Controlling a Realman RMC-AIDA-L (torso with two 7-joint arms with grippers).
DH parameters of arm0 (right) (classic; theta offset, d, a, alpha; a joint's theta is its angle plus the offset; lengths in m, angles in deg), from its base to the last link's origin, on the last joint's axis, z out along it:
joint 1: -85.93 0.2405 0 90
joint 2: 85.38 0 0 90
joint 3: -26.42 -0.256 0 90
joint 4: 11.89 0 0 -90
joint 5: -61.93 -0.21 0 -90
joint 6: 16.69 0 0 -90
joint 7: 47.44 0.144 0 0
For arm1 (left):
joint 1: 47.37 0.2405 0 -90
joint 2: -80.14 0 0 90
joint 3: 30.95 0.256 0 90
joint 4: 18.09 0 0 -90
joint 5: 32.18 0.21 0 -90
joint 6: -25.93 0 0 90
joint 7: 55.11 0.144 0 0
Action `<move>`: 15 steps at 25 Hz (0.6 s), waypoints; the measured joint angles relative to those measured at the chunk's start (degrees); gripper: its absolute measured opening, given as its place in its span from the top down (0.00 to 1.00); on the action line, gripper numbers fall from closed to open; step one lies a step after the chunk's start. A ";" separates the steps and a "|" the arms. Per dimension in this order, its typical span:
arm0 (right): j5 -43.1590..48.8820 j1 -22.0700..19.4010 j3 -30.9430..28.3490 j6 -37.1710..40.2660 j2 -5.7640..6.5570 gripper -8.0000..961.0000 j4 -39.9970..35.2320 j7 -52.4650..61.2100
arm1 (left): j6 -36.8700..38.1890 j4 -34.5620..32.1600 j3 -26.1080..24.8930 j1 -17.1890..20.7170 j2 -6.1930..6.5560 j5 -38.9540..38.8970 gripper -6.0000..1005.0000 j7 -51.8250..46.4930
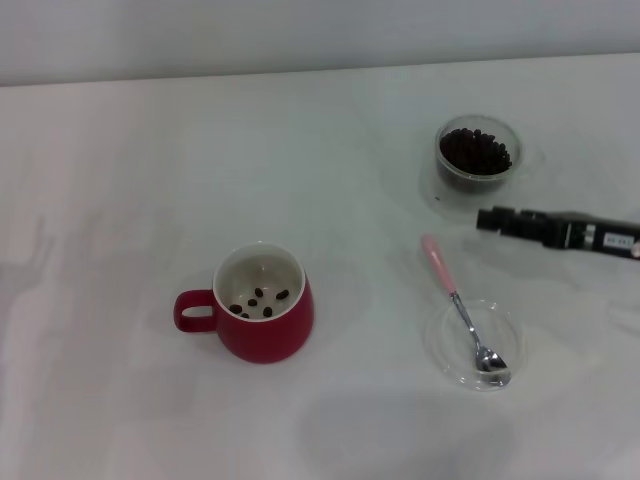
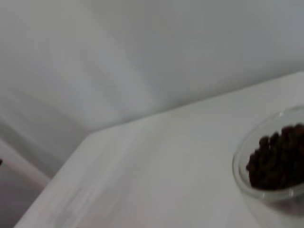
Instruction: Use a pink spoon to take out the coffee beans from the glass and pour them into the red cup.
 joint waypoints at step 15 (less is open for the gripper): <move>-2.72 -7.46 -43.20 2.08 -11.40 0.20 -10.20 -47.17 | -0.03 0.05 -0.01 -0.16 0.00 0.00 0.15 -0.21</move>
